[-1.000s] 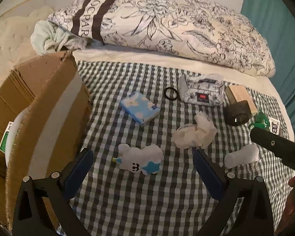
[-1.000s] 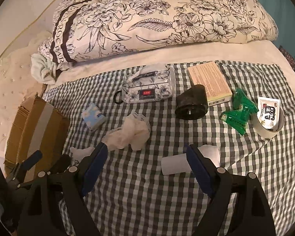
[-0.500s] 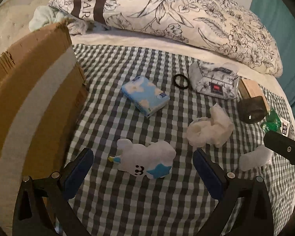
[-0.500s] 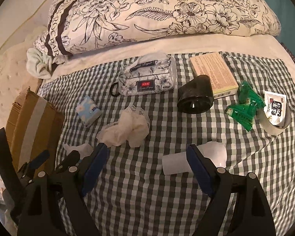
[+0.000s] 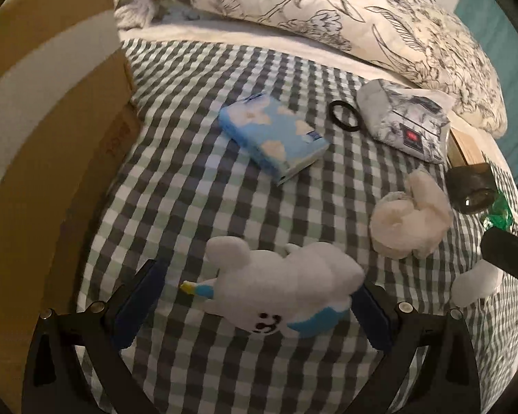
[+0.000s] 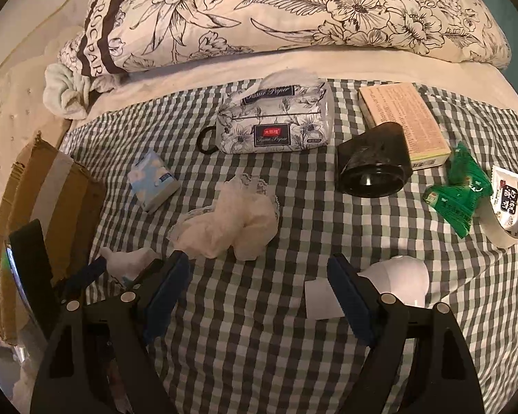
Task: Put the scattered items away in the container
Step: 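Move both tools back toward the white plush toy and the lace cloth, then grasp the white plush toy with the left tool while the right tool grasps the lace cloth, then carry the plush toy and lace cloth over the cardboard box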
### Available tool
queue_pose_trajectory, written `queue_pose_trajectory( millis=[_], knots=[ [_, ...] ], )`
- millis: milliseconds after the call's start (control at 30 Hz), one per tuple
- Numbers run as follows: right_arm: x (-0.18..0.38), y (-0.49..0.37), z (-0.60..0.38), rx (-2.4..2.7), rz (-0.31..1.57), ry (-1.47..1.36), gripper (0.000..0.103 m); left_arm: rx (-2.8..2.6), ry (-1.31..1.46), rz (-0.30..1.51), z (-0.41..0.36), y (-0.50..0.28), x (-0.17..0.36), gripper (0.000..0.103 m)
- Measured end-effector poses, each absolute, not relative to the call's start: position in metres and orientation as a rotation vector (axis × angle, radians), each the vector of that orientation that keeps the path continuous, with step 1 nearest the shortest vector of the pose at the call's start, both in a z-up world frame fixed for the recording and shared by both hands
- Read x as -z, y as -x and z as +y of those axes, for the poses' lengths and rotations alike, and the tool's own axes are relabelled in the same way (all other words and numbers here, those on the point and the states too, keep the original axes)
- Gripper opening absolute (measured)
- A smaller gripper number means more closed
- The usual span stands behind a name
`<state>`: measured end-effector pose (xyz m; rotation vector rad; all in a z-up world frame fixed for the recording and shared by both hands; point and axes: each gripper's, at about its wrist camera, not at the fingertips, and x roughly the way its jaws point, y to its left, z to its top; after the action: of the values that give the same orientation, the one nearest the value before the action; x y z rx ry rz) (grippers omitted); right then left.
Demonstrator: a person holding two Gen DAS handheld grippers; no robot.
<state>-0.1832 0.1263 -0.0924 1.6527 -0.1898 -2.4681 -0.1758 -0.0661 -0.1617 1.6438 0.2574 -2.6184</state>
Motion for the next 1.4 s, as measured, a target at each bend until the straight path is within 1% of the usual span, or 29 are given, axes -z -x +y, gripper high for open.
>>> queue_pose_trajectory(
  millis=[233, 433, 467, 533, 567, 600, 667, 700, 733, 767, 800, 833, 1133, 1400],
  knots=[
    [0.101, 0.194, 0.11, 2.435, -0.146, -1.666, 0.082, 2.623, -1.655, 0.236, -0.067, 0.177, 0.164, 0.103],
    [0.119, 0.212, 0.097, 2.417, -0.109, -1.678, 0.082, 2.633, -1.65, 0.228, -0.068, 0.176, 0.165, 0.102],
    [0.125, 0.217, 0.096, 2.415, -0.106, -1.684, 0.082, 2.635, -1.646, 0.228, -0.068, 0.176, 0.165, 0.1],
    [0.138, 0.226, 0.096, 2.407, -0.105, -1.72, 0.081, 2.638, -1.632, 0.211, -0.068, 0.176, 0.165, 0.093],
    [0.144, 0.229, 0.097, 2.398, -0.123, -1.733, 0.077, 2.636, -1.632, 0.2, -0.068, 0.176, 0.165, 0.085],
    [0.149, 0.231, 0.098, 2.385, -0.139, -1.751, 0.068, 2.633, -1.631, 0.184, -0.067, 0.177, 0.166, 0.082],
    [0.151, 0.231, 0.1, 2.396, -0.13, -1.752, 0.056, 2.638, -1.622, 0.178, -0.067, 0.176, 0.166, 0.082],
    [0.149, 0.229, 0.1, 2.39, -0.12, -1.738, 0.036, 2.64, -1.616, 0.18, -0.067, 0.175, 0.166, 0.082],
    [0.148, 0.227, 0.099, 2.373, -0.11, -1.726, 0.024, 2.641, -1.609, 0.178, -0.067, 0.175, 0.166, 0.082],
    [0.147, 0.224, 0.099, 2.372, -0.097, -1.716, 0.023, 2.643, -1.604, 0.177, -0.067, 0.174, 0.166, 0.082],
    [0.146, 0.222, 0.099, 2.378, -0.083, -1.711, 0.018, 2.645, -1.602, 0.178, -0.067, 0.174, 0.165, 0.082],
    [0.145, 0.219, 0.099, 2.382, -0.072, -1.706, 0.016, 2.647, -1.6, 0.177, -0.068, 0.173, 0.165, 0.082],
    [0.132, 0.178, 0.111, 2.374, -0.037, -1.695, 0.016, 2.625, -1.607, 0.184, -0.075, 0.164, 0.154, 0.082],
    [0.103, 0.152, 0.113, 2.393, -0.011, -1.613, 0.016, 2.651, -1.542, 0.181, -0.076, 0.145, 0.133, 0.082]
  ],
)
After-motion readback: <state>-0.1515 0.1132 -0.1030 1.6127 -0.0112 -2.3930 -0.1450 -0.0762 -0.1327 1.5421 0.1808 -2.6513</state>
